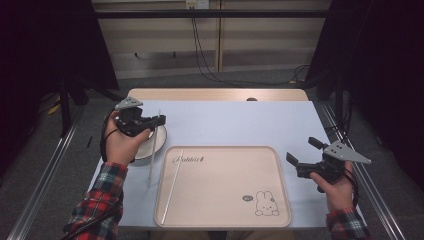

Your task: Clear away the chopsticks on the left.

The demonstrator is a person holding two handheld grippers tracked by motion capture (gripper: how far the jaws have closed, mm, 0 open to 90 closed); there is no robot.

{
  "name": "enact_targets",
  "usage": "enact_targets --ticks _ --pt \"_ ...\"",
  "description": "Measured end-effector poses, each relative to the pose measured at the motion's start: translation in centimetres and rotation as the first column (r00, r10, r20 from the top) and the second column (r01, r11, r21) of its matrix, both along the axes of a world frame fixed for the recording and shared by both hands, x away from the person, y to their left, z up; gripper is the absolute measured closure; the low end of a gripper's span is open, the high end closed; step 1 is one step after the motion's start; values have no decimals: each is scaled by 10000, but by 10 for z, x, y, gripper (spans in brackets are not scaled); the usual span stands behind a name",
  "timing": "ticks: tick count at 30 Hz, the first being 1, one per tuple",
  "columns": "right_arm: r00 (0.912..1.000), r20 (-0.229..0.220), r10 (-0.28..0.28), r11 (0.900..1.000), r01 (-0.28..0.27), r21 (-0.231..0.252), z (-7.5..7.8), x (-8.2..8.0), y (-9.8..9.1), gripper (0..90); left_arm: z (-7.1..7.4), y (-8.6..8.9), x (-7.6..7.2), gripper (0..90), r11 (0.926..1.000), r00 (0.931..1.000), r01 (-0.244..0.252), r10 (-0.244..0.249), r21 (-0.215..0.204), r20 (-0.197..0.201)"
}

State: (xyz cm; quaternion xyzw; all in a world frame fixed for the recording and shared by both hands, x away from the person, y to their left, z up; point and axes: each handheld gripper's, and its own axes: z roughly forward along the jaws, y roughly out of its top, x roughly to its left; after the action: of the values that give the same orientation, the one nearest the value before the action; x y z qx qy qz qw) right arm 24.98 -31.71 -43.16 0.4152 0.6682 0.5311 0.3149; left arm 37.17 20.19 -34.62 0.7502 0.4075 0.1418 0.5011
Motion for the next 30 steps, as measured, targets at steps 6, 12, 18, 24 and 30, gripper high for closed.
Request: enact_targets --ticks 6,12,18,24,30 --pt "10000 -8 49 10000 -49 -25 0 0 0 10 10 6 -6 872 9957 9968 -338 399 -867 692" --pt "10000 -15 84 10000 -84 -15 -1 0 1 10 7 7 -11 872 9867 9947 -546 672 -1534 783" --pt "10000 -26 43 10000 -43 -3 0 0 0 10 8 4 -13 871 9798 9952 -706 818 -1873 529" --pt "10000 -49 76 10000 -76 35 0 0 0 10 4 -1 -15 871 9819 9952 -952 973 -1635 50" --pt "10000 -42 71 10000 -70 50 -1 0 0 10 -3 -4 -15 871 9859 9929 -1164 1126 -1202 -379"
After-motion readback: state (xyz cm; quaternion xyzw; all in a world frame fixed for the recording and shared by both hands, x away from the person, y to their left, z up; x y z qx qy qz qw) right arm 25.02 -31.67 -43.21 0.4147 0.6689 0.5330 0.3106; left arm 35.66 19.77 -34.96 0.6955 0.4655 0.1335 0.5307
